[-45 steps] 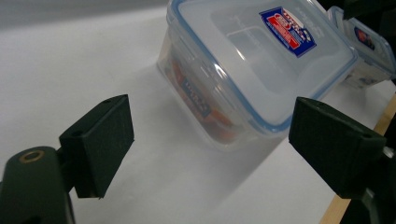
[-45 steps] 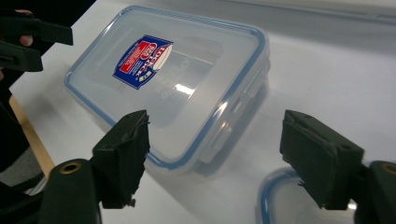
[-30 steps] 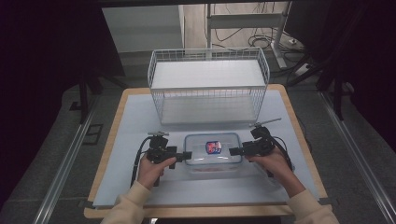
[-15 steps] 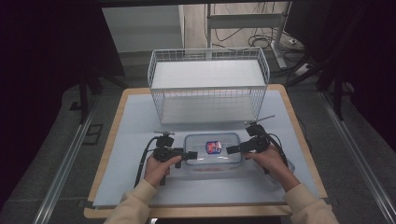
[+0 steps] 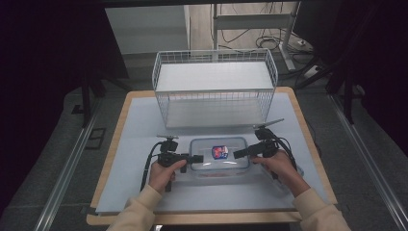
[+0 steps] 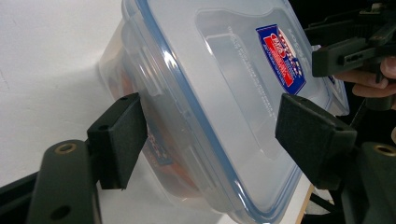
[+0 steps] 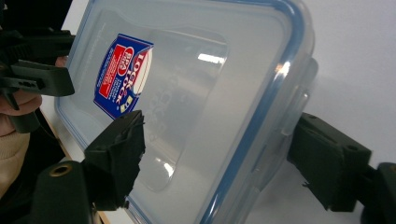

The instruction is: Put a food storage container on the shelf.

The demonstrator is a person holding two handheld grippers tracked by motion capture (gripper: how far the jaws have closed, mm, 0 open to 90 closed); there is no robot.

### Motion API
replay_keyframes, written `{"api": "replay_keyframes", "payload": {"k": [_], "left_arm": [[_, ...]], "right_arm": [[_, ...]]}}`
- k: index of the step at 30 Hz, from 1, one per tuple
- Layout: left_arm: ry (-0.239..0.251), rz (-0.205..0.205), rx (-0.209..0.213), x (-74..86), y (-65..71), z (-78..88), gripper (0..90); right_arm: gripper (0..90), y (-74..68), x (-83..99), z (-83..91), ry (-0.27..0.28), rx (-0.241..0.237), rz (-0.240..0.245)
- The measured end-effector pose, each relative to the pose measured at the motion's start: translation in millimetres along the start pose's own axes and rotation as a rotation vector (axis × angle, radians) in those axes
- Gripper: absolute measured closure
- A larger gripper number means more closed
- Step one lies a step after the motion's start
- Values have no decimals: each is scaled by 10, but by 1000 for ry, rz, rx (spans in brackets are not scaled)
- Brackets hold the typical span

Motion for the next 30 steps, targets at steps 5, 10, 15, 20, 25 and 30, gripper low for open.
{"api": "replay_keyframes", "payload": {"k": [5,10,15,20,25,30], "left_arm": [[21,9,-1,21,21,46,317],[68,-3,-6,93,91,129,385],[84,-22,-23,130,148,160,408],[101,-37,-33,144,175,184,422],[124,-57,-46,138,194,211,437],[138,-70,-56,121,201,226,436]], "right_arm": [[296,10,39,59,44,-15,-22],[375,3,117,163,92,-38,-17],[399,-21,167,205,118,-44,-5],[432,7,218,242,152,-75,-18],[444,-35,234,260,183,-68,11],[454,-79,223,284,206,-66,41]]}}
Point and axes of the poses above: each handheld gripper's, and its own axes: z roughly backward along the jaws, x roughly out of its underside, y roughly to its right, the point moved 1 cm from there along -z, roughly forward along the jaws, and after that the axes turned 6 degrees about y, right-handed, at the moved point
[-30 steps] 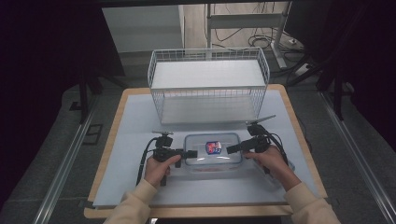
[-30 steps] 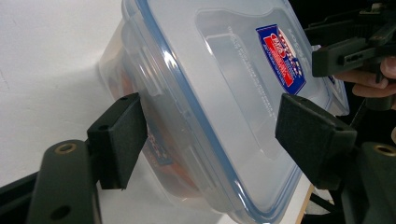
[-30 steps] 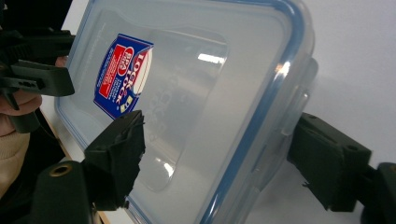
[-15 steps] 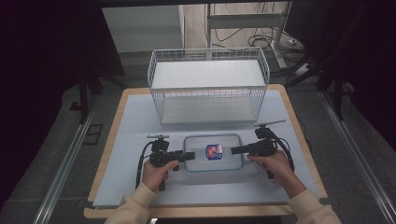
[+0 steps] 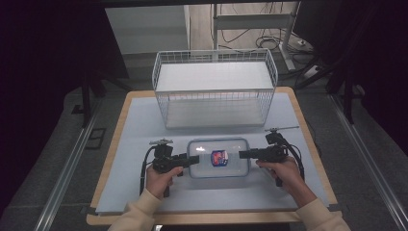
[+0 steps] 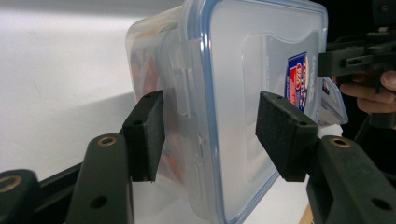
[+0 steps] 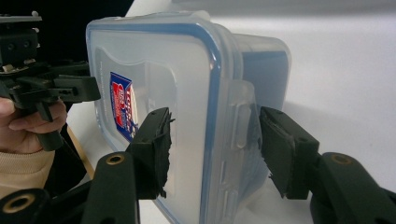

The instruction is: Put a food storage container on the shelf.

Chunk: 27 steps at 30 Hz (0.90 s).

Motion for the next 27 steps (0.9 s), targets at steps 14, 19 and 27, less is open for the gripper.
{"api": "replay_keyframes", "payload": {"k": [14,19,27], "left_arm": [[53,-44,21,-175,88,113,449],[70,-60,24,-277,135,154,453],[108,-110,22,-522,252,248,456]], "right_arm": [[464,-124,-142,126,56,-15,63],[464,-170,-231,171,75,-22,78],[465,-272,-409,277,125,-36,104]]}}
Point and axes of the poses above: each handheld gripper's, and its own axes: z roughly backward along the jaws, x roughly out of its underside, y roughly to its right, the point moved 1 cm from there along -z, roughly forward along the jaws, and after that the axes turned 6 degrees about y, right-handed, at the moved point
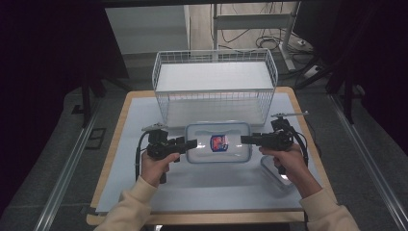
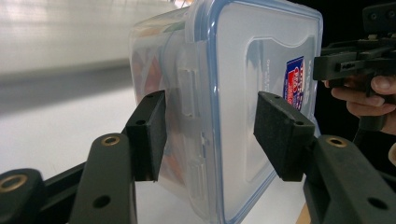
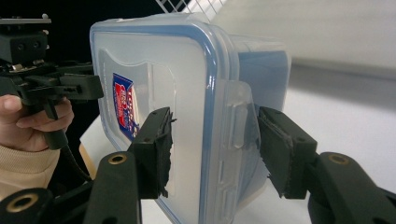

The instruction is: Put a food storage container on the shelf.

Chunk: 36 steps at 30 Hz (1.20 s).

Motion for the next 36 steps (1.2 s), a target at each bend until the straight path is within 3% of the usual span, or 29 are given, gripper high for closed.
{"api": "replay_keyframes", "payload": {"k": [16,22,26,36], "left_arm": [[52,-75,-1,-540,164,78,459],[73,-104,1,-801,200,92,458],[90,-111,5,-951,185,88,459],[117,-120,8,-1268,55,35,458]], "right_arm": [[466,-143,-441,147,75,-14,46],[466,-196,-695,188,101,-18,69],[466,-229,-903,192,114,-12,95],[467,-200,-1234,95,128,-16,104]]}}
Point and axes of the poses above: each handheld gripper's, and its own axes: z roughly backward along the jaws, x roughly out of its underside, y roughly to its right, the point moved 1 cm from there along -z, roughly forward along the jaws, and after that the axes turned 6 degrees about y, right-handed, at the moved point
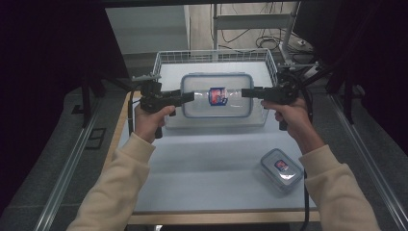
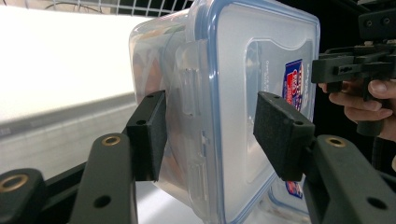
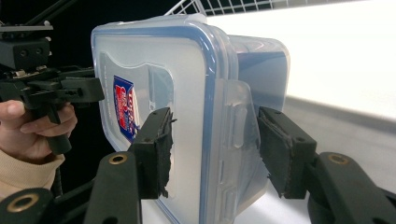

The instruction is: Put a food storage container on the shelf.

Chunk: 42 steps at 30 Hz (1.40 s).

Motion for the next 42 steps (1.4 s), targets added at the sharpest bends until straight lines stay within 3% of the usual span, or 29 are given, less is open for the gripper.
{"api": "replay_keyframes", "payload": {"k": [9,17,31,36,42], "left_arm": [[-6,-11,6,-292,-182,-152,460],[-11,12,8,-507,-377,-308,462],[-7,69,15,-576,-605,-473,474],[14,125,16,-585,-670,-505,472],[-2,153,-9,-592,-706,-582,430]], "right_arm": [[467,130,-341,-147,0,2,-1],[466,299,-588,-311,-2,2,-29],[463,533,-727,-494,-30,2,-80],[463,571,-757,-543,-23,6,-108],[448,669,-762,-622,4,25,-215]]}}
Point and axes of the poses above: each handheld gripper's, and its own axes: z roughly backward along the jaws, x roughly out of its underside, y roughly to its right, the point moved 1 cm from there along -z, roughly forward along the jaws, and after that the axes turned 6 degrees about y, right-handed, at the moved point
